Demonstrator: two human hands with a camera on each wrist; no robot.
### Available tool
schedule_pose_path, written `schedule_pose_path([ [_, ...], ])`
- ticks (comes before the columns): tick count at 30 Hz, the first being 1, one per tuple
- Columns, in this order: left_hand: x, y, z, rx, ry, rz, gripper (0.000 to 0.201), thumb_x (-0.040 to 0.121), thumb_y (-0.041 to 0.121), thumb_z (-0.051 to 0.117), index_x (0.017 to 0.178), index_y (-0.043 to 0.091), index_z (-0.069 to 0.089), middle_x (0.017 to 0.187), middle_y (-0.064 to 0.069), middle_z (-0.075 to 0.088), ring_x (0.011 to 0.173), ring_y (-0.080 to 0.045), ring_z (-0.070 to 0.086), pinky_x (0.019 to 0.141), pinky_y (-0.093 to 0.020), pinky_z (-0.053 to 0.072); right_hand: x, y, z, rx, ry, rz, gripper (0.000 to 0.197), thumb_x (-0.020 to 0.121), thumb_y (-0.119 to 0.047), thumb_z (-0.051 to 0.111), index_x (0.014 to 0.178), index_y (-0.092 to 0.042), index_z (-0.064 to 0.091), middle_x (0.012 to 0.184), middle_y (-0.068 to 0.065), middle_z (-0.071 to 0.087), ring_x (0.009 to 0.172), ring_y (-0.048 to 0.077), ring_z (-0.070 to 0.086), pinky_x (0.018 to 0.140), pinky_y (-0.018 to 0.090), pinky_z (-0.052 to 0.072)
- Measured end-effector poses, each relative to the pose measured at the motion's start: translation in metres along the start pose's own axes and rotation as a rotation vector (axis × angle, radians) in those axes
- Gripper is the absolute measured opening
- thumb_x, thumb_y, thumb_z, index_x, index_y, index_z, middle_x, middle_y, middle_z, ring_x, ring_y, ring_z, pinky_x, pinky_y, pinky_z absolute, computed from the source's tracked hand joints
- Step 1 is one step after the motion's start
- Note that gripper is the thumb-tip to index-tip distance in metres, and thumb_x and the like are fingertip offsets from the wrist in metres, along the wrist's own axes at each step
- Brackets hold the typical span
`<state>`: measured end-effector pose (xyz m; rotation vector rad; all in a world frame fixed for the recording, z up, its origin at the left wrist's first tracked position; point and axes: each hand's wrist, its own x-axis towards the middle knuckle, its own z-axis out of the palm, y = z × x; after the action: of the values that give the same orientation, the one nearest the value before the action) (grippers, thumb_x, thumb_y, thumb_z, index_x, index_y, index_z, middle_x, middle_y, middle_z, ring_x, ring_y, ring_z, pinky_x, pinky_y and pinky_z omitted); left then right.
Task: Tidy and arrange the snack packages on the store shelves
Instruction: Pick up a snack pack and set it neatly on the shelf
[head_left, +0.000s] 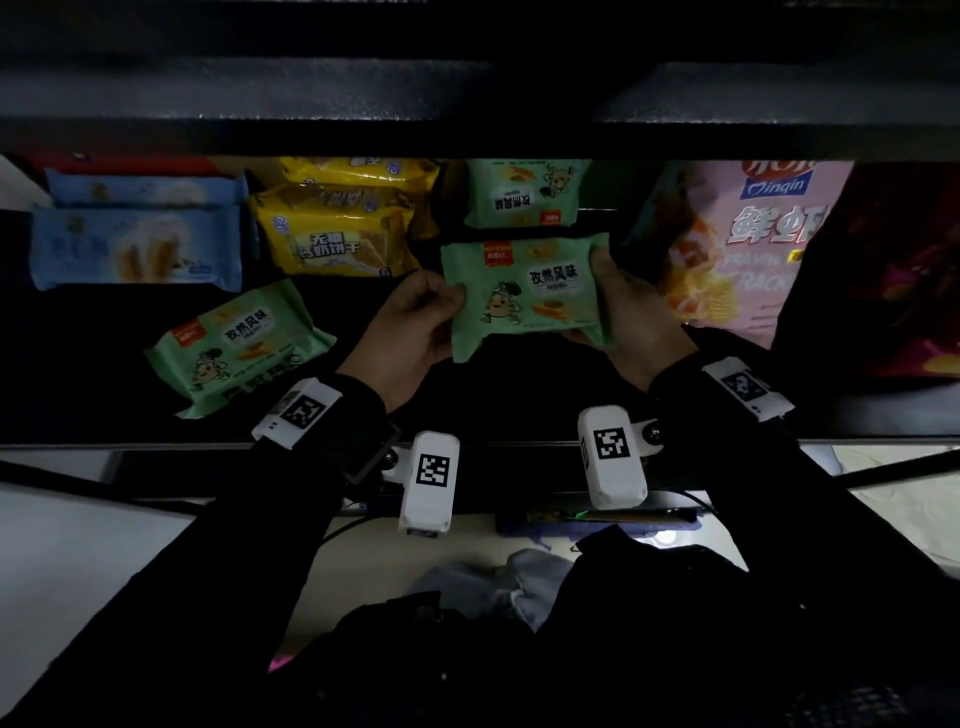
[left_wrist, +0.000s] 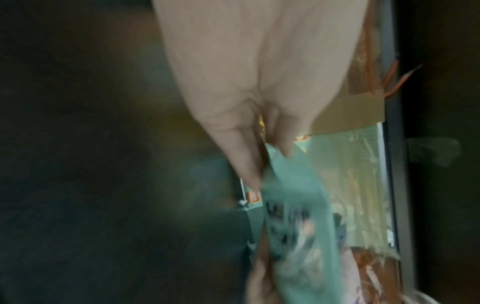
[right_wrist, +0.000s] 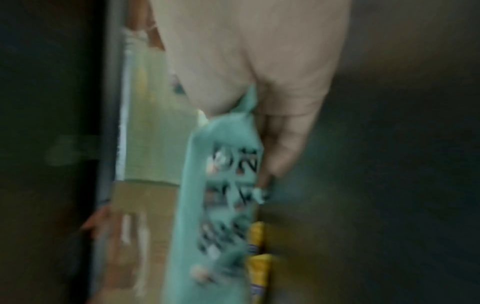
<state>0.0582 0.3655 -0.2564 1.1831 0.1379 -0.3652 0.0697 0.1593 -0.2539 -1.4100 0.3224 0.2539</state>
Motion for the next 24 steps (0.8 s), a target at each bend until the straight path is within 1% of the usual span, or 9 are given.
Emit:
schedule_pose_path([
  [4,0.001,-0.006,0.004,0.033,0.152,-0.052,0.025,0.102,0.009,0.041,0.077,0.014,0.039,0.090,-0.006,0.064,0.075,-0.018,0.066,0.056,-0.029,0.058,0.001,-0.010,-0.001,-0.046,-0.113,0.081,0.028,0.098,-0.047,0.041,0.105,-0.030,0.062,0.095,-0.011,0.072,0.089,0.007,0.068,0.058,0.024,0.055],
  [9,0.001,-0.003,0.009,0.001,0.178,-0.026,0.016,0.103,0.018,0.040,0.089,0.015,0.046,0.099,-0.002,0.065,0.080,-0.010,0.068,0.058,-0.025,0.057,0.002,-0.010,0.001,0.009,-0.066,0.010,0.030,0.102,-0.034,0.037,0.096,-0.020,0.063,0.077,-0.009,0.074,0.074,0.009,0.070,0.057,0.019,0.054],
  [11,-0.001,0.001,0.007,-0.029,0.112,0.008,0.014,0.102,0.027,0.043,0.103,0.019,0.055,0.105,0.004,0.069,0.090,-0.007,0.069,0.065,-0.024,0.057,0.000,-0.009,0.002,0.131,-0.111,0.018,0.033,0.104,-0.031,0.032,0.104,-0.017,0.062,0.086,-0.004,0.076,0.081,0.012,0.072,0.063,0.022,0.057],
  [13,-0.005,0.005,0.006,-0.003,0.025,0.014,0.017,0.098,0.031,0.048,0.111,0.026,0.058,0.105,0.011,0.072,0.097,-0.003,0.069,0.071,-0.023,0.057,-0.001,-0.007,0.004,0.243,-0.130,0.025,0.037,0.104,-0.030,0.028,0.118,-0.014,0.058,0.106,0.005,0.073,0.100,0.020,0.069,0.081,0.034,0.057],
  [15,-0.008,0.005,0.005,0.053,-0.076,0.038,0.026,0.091,0.019,0.058,0.116,0.028,0.058,0.106,0.014,0.072,0.100,-0.003,0.067,0.074,-0.022,0.056,0.000,-0.003,0.005,0.376,-0.120,0.048,0.043,0.104,-0.031,0.028,0.133,-0.009,0.051,0.126,0.015,0.062,0.116,0.032,0.060,0.094,0.047,0.050],
  [17,-0.012,0.003,0.004,0.053,-0.167,0.073,0.041,0.083,0.010,0.061,0.120,0.026,0.057,0.111,0.011,0.071,0.105,-0.007,0.066,0.077,-0.021,0.055,0.001,0.000,0.007,0.478,-0.090,0.090,0.046,0.103,-0.035,0.032,0.136,-0.008,0.048,0.130,0.019,0.058,0.118,0.037,0.057,0.094,0.053,0.048],
  [20,-0.017,-0.001,0.001,0.109,-0.192,0.093,0.041,0.086,0.005,0.058,0.122,0.024,0.058,0.117,0.011,0.069,0.114,-0.008,0.062,0.083,-0.023,0.055,0.003,-0.001,0.010,0.513,-0.006,0.091,0.042,0.100,-0.033,0.040,0.128,-0.007,0.057,0.116,0.016,0.066,0.106,0.034,0.064,0.091,0.048,0.051],
  [22,-0.018,-0.001,-0.001,0.178,-0.152,0.090,0.038,0.094,0.002,0.052,0.123,0.025,0.058,0.119,0.013,0.068,0.116,-0.006,0.061,0.081,-0.022,0.055,0.003,-0.004,0.012,0.481,0.050,0.022,0.037,0.100,-0.026,0.042,0.124,-0.003,0.058,0.093,0.009,0.072,0.086,0.026,0.068,0.076,0.035,0.057],
  [24,-0.015,0.003,-0.003,0.133,-0.048,0.067,0.033,0.100,0.011,0.045,0.129,0.024,0.054,0.121,0.008,0.066,0.115,-0.011,0.062,0.088,-0.031,0.054,0.002,-0.008,0.011,0.317,0.086,-0.096,0.032,0.101,-0.026,0.044,0.117,-0.005,0.062,0.085,0.005,0.073,0.080,0.023,0.069,0.068,0.031,0.057],
])
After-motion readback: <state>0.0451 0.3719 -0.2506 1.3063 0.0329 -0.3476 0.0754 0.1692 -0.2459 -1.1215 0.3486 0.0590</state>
